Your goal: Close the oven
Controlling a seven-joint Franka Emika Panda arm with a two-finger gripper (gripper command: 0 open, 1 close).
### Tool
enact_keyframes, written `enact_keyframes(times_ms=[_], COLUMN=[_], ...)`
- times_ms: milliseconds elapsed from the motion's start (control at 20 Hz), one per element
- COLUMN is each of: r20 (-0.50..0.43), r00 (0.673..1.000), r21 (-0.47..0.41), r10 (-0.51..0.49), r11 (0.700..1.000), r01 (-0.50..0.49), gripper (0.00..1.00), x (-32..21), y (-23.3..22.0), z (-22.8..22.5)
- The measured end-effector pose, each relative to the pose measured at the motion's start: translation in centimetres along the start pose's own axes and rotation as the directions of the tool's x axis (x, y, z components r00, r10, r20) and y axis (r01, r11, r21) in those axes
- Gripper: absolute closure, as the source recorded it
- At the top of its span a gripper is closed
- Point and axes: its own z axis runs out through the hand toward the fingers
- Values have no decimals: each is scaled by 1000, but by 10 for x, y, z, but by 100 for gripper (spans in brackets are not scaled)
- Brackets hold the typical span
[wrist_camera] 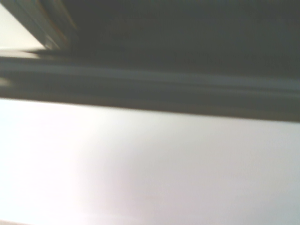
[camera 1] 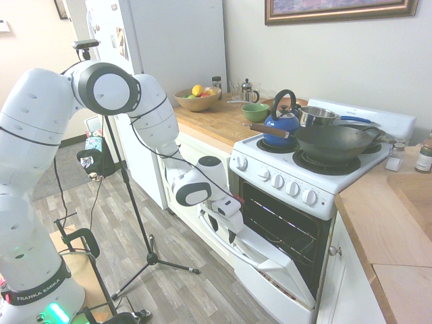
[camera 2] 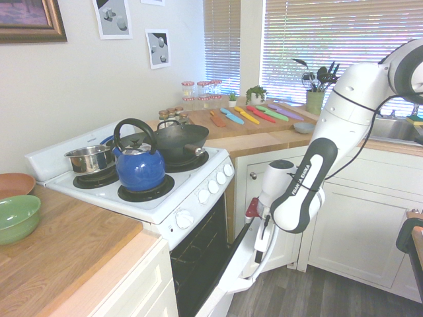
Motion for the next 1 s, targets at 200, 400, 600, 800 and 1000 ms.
enact_keyframes(times_ms=[200,400,600,800,1000], r20=[-23,-51,-78,-131,-71], r00=[1000,999,997,991,997], r21=[11,32,56,91,18], r10=[4,12,18,4,-14], r11=[1000,999,998,996,1000], r01=[-3,-10,-14,8,16], gripper=[0,0,0,0,0], x=[14,36,58,73,56], y=[-35,-75,-107,-125,-94], z=[-9,-13,-23,-54,-76])
